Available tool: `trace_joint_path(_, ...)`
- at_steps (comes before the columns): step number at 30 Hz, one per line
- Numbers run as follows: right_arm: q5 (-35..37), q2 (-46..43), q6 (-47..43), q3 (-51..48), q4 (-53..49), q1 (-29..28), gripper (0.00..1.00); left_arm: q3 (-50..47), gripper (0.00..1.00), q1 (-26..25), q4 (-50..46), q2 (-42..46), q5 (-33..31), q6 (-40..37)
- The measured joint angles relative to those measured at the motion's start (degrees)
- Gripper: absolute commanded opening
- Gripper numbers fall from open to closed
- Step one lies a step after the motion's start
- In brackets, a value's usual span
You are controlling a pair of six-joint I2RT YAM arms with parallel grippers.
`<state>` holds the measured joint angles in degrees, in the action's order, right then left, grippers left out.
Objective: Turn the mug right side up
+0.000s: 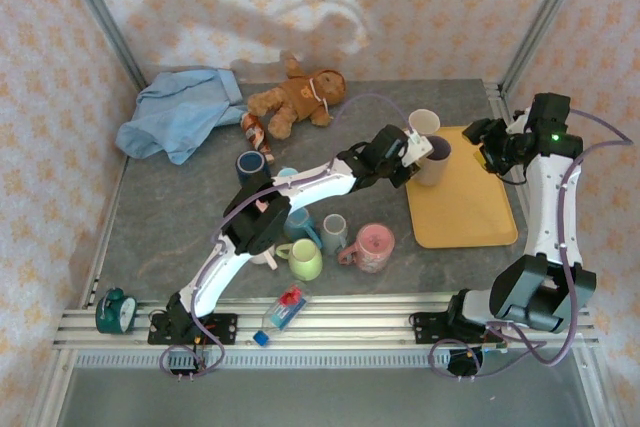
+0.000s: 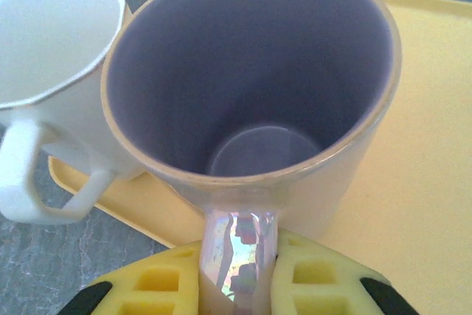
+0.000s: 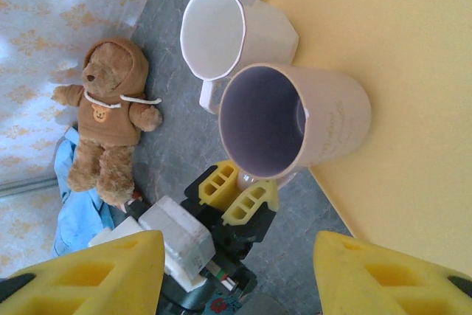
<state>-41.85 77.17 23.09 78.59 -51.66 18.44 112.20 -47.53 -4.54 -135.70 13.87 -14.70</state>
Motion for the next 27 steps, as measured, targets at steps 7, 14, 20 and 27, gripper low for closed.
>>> trace_joint_path(7, 0.26, 0.7, -0.2, -0.02, -0.02, 0.0, 0.55, 3.87, 0.0, 0.0, -0.17, -3.39, -1.51, 0.0)
trace_joint_path(14, 0.48, 0.9, -0.63, -0.02, -0.28, 0.0, 0.55, 8.04, 0.0, 0.0, -1.01, -5.88, -2.62, -0.02)
trace_joint_path(20, 0.48, 0.9, -0.68, -0.04, -0.48, 0.0, 0.55, 8.2, 0.0, -0.11, -1.14, -6.23, -3.26, -0.22)
trace_joint_path(27, 0.48, 0.9, -0.83, -0.07, -0.5, 0.0, 0.55, 8.22, 0.03, -0.07, -1.29, -6.23, -3.65, -0.87)
